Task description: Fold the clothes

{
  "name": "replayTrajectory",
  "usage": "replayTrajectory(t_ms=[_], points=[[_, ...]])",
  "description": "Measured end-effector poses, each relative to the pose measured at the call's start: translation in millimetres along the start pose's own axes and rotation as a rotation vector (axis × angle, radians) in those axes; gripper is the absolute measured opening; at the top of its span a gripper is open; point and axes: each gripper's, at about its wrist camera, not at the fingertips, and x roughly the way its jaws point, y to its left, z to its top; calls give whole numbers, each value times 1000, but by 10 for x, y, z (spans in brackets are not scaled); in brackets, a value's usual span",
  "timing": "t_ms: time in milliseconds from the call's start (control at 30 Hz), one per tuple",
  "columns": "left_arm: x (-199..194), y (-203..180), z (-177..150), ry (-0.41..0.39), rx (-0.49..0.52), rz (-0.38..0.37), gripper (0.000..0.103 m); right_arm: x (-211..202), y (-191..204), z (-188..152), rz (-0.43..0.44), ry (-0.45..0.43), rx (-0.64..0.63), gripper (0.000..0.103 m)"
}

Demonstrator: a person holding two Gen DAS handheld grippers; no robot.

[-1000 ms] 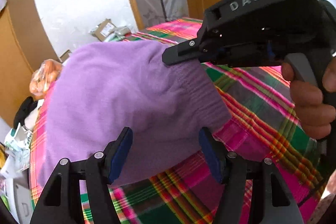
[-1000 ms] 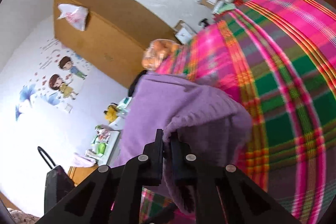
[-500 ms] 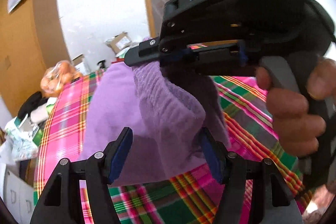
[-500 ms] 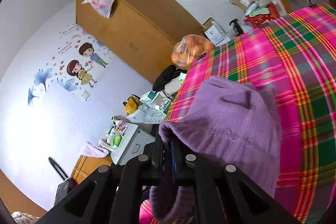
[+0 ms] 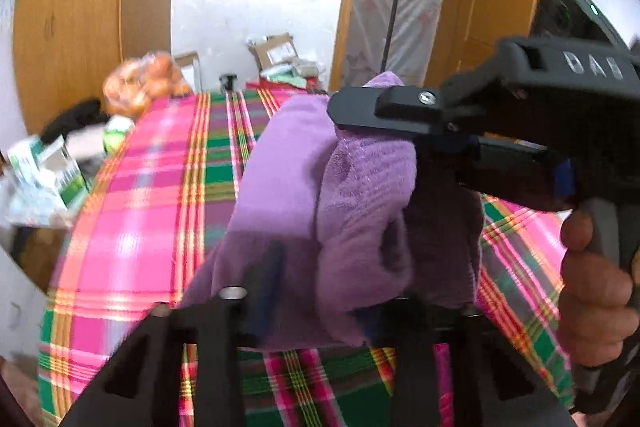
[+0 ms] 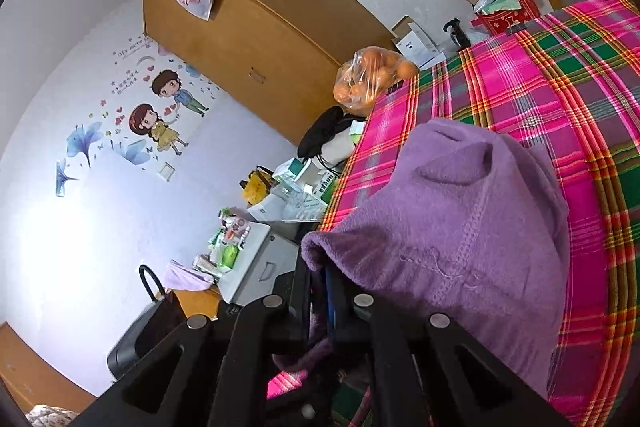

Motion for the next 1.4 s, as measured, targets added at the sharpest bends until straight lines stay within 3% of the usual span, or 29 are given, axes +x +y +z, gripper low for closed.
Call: replayTrajectory(t_ms=[133, 333, 433, 533, 667, 733, 867, 967, 1033, 1067, 1100, 1400], points=[[22, 138, 38, -9, -33, 12, 9, 31, -6, -47, -17, 8, -2, 8], [-104, 279, 86, -64, -69, 32, 6, -35, 24, -153, -62, 26, -32, 13], [-116, 408, 143, -82, -95, 51, 6, -179, 26, -266, -137, 21, -82, 21], [-190, 495, 158, -98, -116, 63, 6, -406, -60, -410, -259, -24, -112, 29], [-300, 567, 152, -116, -139, 82, 6, -625, -183, -642, -552, -57, -209, 43], [-314, 630, 168, -123, -148, 91, 6, -623, -269, -733, -613, -26, -223, 44], [-341, 750, 205, -138, -167, 107, 6, -444, -501, -825, -616, 69, -183, 44], [-379, 824, 215, -146, -183, 119, 6, -335, -573, -784, -606, 66, -157, 44], [-403, 878, 213, -149, -195, 128, 6, -271, -618, -729, -577, 58, -126, 37], [-415, 904, 209, -148, -200, 133, 6, -274, -603, -692, -551, 42, -116, 18], [-434, 926, 203, -149, -205, 138, 6, -291, -550, -660, -541, 21, -126, 13], [-597, 1194, 168, -176, -253, 210, 6, -389, 209, -344, -443, -171, -285, 12]])
